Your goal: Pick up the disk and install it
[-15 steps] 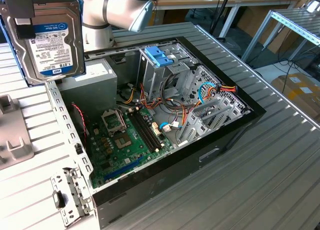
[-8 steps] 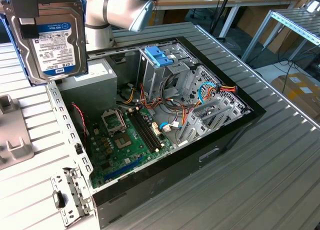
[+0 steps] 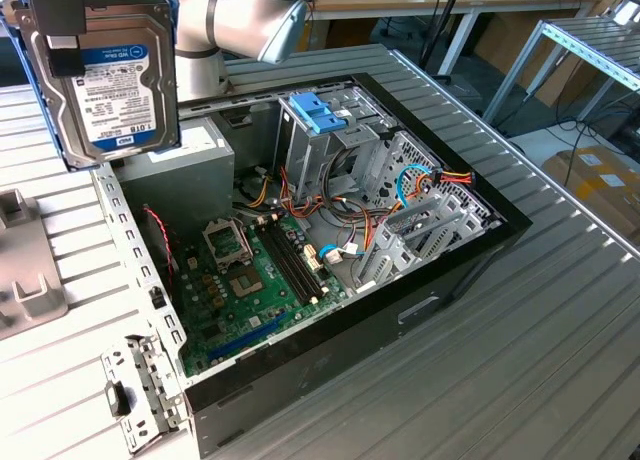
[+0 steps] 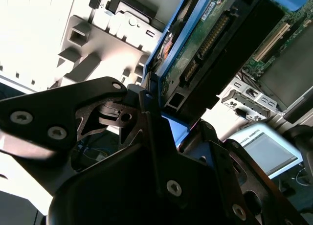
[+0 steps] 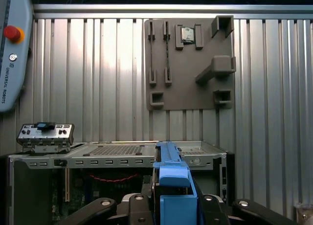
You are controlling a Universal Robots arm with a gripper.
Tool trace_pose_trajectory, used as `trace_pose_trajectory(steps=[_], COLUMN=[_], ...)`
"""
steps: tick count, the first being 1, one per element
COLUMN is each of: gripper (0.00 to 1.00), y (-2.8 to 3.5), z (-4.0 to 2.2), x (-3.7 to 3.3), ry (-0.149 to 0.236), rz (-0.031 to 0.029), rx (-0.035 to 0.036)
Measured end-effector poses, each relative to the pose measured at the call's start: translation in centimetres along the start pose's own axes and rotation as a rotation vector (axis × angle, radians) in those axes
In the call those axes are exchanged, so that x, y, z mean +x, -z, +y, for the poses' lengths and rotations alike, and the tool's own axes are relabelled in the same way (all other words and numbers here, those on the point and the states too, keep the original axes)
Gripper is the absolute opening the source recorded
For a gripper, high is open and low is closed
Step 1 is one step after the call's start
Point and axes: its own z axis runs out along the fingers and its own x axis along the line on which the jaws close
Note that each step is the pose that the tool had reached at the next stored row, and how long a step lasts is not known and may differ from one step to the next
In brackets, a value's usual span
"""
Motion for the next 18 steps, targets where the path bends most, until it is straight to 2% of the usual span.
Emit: trace_pose_trajectory(steps=[18], gripper=[0.37], y=[0.02], z=[-1.69], x=[-0.02], ry=[0.000], rz=[0.0006], rx=[-0.0001])
